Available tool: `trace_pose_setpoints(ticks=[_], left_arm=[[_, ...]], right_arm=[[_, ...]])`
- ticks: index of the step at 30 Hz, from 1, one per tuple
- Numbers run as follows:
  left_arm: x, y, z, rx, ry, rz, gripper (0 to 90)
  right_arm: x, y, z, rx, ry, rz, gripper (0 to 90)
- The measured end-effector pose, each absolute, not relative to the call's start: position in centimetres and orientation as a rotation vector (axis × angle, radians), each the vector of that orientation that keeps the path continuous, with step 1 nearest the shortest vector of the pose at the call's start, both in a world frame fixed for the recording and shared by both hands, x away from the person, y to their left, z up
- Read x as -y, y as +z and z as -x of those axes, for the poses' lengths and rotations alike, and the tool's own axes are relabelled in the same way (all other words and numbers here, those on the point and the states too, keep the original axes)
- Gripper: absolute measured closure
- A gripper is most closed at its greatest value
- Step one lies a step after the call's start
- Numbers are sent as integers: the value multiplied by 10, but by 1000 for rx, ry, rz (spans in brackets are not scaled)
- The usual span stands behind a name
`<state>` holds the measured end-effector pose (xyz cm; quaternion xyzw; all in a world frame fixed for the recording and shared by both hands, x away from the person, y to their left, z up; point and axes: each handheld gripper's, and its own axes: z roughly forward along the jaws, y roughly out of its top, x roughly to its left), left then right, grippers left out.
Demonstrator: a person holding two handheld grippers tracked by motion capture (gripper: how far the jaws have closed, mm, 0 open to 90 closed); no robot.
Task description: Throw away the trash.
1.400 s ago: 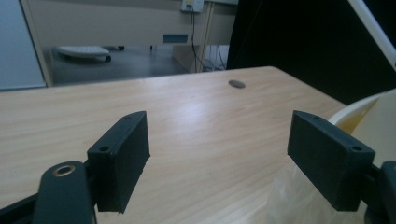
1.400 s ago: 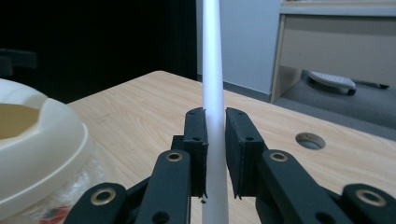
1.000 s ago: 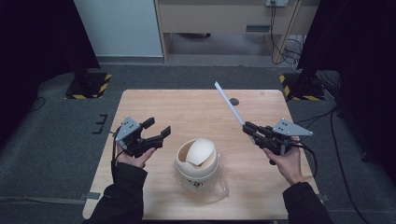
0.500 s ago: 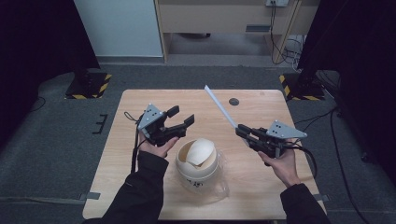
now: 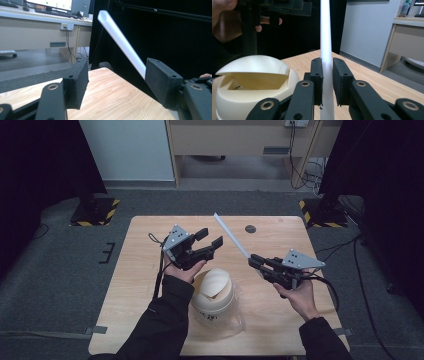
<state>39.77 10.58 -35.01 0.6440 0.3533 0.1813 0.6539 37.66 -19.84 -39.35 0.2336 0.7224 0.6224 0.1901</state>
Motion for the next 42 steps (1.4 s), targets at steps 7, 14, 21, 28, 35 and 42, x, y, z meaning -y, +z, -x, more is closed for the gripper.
trace_pose_setpoints(ticks=[7, 14, 21, 28, 35, 42], left_arm=[[-97, -351, -397, -799, 388, -1444, 410], [-93, -352, -399, -802, 364, -1446, 487], [-93, -352, -399, -816, 344, -1457, 620], [-92, -351, -397, -797, 284, -1428, 692], [-92, -350, -398, -771, 263, -1415, 800], [-106, -341, -393, -748, 308, -1388, 804]], right_arm=[[194, -393, -375, -2046, 1758, -635, 792], [188, -396, -375, -2071, 1773, -608, 792], [188, -397, -375, -2081, 1768, -606, 792], [186, -401, -375, -2094, 1755, -603, 791], [189, -402, -377, -2078, 1751, -638, 754], [207, -403, -383, -2023, 1735, -721, 714]])
